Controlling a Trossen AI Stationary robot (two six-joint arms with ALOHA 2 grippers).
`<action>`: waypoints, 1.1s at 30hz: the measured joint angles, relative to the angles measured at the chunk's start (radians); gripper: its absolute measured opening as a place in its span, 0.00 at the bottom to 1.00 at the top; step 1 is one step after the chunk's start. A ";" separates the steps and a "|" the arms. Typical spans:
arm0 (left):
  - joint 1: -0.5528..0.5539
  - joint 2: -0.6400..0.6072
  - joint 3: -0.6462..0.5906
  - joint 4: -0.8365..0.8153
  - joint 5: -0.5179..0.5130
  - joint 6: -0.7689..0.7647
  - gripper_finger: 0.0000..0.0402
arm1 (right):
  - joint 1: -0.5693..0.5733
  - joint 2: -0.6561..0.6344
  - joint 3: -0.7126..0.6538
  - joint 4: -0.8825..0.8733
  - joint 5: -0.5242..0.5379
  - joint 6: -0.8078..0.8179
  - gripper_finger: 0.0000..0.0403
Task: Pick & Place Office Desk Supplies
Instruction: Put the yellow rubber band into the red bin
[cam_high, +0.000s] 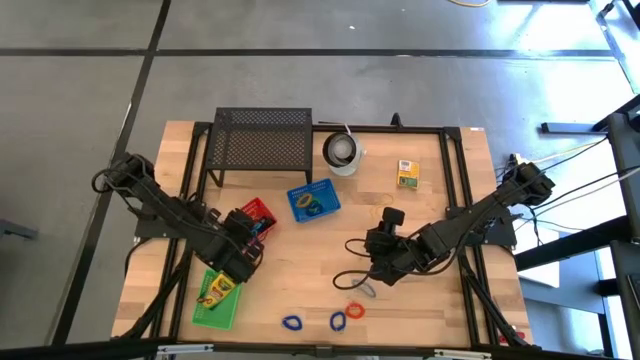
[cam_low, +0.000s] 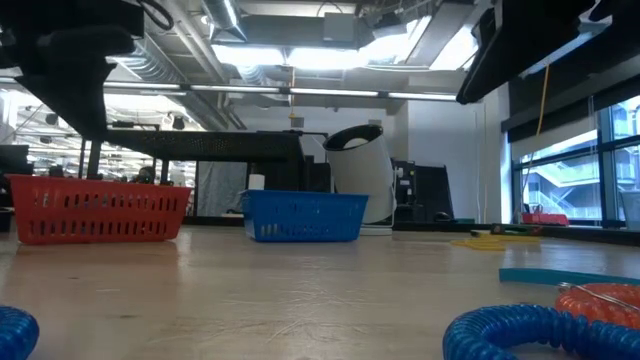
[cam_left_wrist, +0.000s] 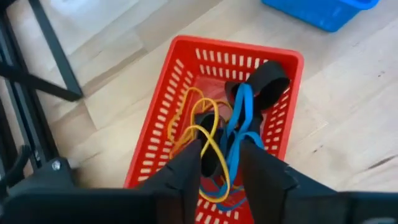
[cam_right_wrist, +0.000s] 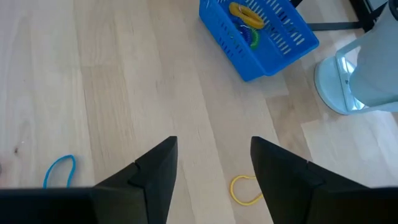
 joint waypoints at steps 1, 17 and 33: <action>0.002 0.000 0.000 0.000 -0.008 0.006 0.28 | -0.004 0.000 0.000 -0.002 0.000 0.000 0.51; 0.021 0.000 0.000 0.062 -0.222 -0.094 0.34 | -0.209 0.000 -0.143 -0.210 -0.180 0.096 0.51; 0.016 0.000 0.001 0.535 -0.432 0.288 0.33 | -0.411 0.000 -0.421 0.295 -0.361 0.266 0.51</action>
